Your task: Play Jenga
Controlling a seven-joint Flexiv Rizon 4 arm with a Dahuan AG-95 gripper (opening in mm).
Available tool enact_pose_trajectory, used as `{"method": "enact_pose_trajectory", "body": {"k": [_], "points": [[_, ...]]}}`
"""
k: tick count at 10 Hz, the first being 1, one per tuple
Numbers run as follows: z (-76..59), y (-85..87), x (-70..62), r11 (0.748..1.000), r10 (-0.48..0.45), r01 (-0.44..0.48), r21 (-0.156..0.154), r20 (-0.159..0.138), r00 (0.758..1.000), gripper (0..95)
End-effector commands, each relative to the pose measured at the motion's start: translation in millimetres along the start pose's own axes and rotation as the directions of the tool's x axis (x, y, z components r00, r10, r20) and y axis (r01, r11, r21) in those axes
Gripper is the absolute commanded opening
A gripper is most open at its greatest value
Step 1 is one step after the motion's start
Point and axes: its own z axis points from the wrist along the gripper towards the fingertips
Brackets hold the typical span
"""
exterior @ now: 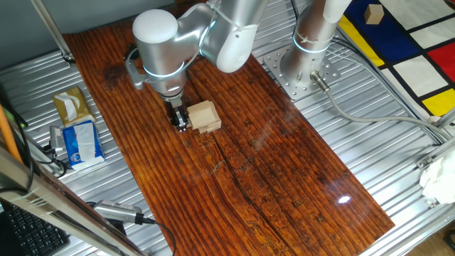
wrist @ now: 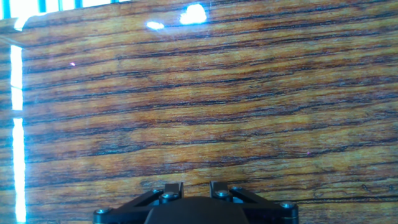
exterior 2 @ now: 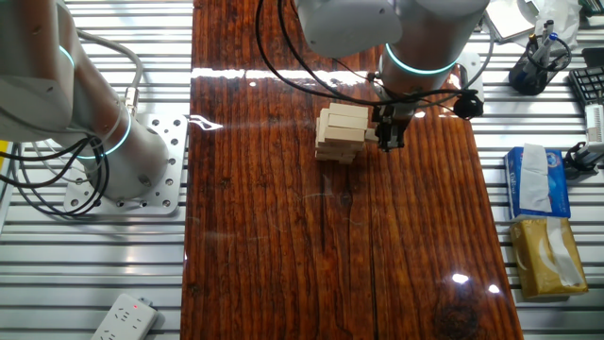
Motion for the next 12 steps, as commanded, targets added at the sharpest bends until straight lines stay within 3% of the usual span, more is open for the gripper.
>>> {"method": "enact_pose_trajectory", "body": {"k": [1, 12], "points": [[0.0, 0.1, -0.3, 1.000, 0.001, -0.001, 0.000, 0.000, 1.000, 0.0], [2.1, 0.7, -2.6, 1.000, 0.000, 0.000, 0.000, -0.002, 1.000, 0.0]]}}
